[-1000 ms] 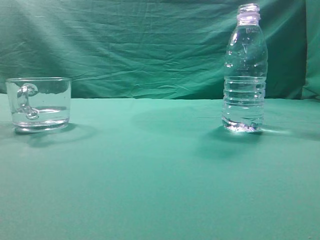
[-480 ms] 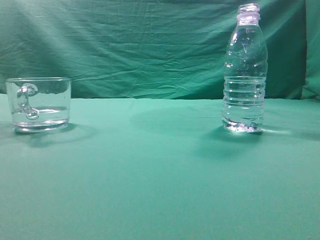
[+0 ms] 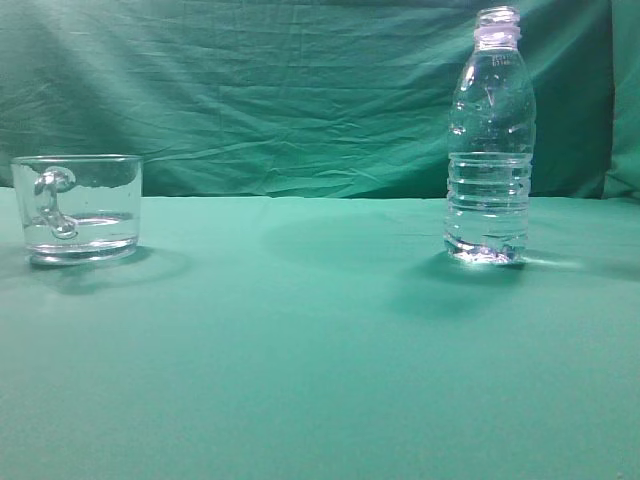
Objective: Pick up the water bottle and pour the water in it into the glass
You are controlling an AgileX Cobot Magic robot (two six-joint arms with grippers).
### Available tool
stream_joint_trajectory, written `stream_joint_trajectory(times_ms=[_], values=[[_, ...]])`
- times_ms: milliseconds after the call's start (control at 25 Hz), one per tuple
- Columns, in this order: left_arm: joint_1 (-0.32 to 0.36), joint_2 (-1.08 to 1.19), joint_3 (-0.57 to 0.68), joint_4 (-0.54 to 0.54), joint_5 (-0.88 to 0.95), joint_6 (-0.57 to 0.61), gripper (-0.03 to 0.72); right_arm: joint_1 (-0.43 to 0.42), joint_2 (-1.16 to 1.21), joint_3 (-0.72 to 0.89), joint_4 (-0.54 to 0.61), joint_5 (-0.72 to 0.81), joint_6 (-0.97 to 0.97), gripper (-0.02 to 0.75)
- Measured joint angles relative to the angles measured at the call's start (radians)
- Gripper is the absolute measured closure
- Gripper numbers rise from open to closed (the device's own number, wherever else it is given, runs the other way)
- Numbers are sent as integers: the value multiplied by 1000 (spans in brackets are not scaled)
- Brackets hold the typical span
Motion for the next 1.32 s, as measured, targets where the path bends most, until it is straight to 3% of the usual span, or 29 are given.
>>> stream_joint_trajectory(times_ms=[200,1320], values=[[0,0,0,0,0,0,688,0,-11,105,-8,-16,39,738],[0,0,0,0,0,0,688,0,-11,114,-8,-52,11,738]])
